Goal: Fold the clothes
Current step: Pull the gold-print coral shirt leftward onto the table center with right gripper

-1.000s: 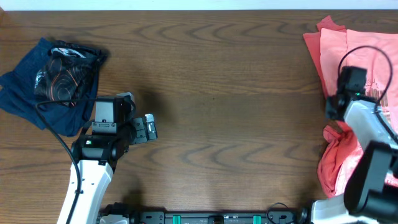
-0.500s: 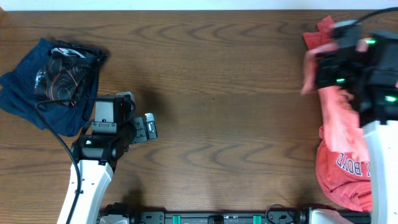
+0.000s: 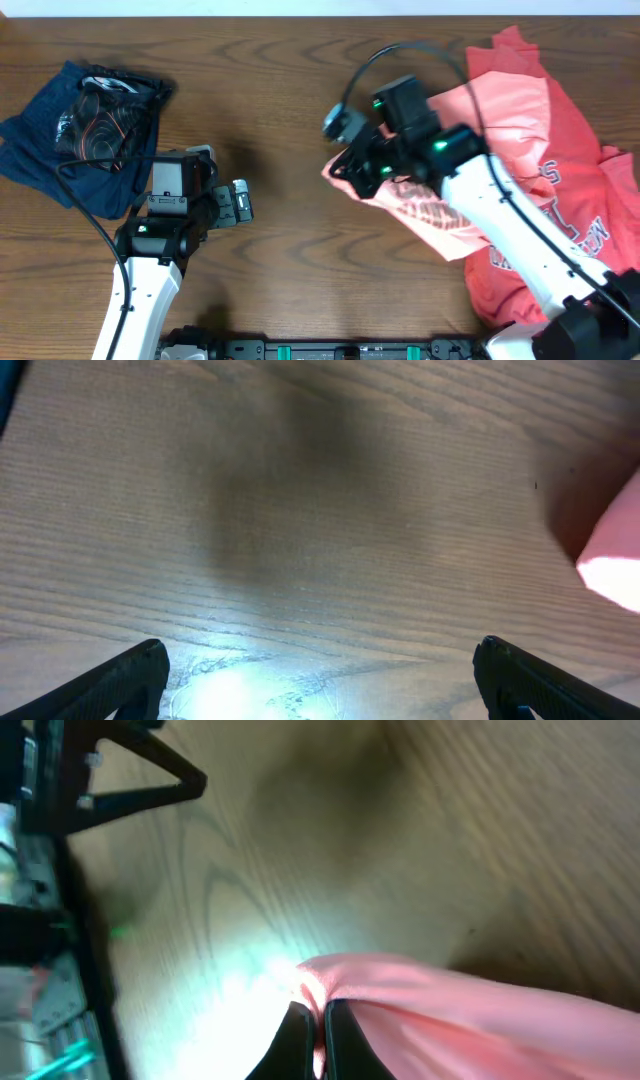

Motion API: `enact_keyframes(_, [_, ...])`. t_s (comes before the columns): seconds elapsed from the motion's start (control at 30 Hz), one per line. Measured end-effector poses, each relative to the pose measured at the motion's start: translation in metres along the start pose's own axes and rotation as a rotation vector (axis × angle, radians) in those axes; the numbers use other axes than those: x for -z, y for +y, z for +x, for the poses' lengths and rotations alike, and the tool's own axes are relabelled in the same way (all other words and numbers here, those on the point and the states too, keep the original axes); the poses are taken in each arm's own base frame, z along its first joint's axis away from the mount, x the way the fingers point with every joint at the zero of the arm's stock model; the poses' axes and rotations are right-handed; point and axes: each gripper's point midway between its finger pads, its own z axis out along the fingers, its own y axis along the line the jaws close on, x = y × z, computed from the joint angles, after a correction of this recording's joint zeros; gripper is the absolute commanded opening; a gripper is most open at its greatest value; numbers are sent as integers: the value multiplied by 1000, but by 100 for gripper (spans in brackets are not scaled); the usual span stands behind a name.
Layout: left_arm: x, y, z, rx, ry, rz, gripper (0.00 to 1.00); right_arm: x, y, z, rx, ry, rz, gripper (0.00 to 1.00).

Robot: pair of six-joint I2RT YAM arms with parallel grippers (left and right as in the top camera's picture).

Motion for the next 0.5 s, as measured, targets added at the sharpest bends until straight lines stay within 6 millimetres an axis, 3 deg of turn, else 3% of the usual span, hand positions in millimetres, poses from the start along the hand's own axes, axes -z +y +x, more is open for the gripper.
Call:
enact_keyframes(0.07, [0,0,-1,0,-4,1,98,1,-14,-3,-3,-4,86,9])
enact_keyframes(0.13, [0,0,-2,-1,-7,2,98,6,-38,-1,-64,0,204,29])
enact_keyframes(0.17, [0,-1,-3,-1,-11,3,98,11,-53,2,-108,6,278,45])
enact_keyframes(0.2, [0,-1,-4,-1,-15,4,98,18,-68,7,-158,13,351,77])
enact_keyframes(0.23, [0,-1,-4,-1,-18,5,98,26,-82,13,-209,22,417,97])
enact_keyframes(0.37, [0,-1,-6,-2,-22,6,98,74,-131,51,-440,63,661,99])
enact_keyframes(0.5, [0,-3,-7,-2,-26,12,98,126,-167,95,-660,92,836,99])
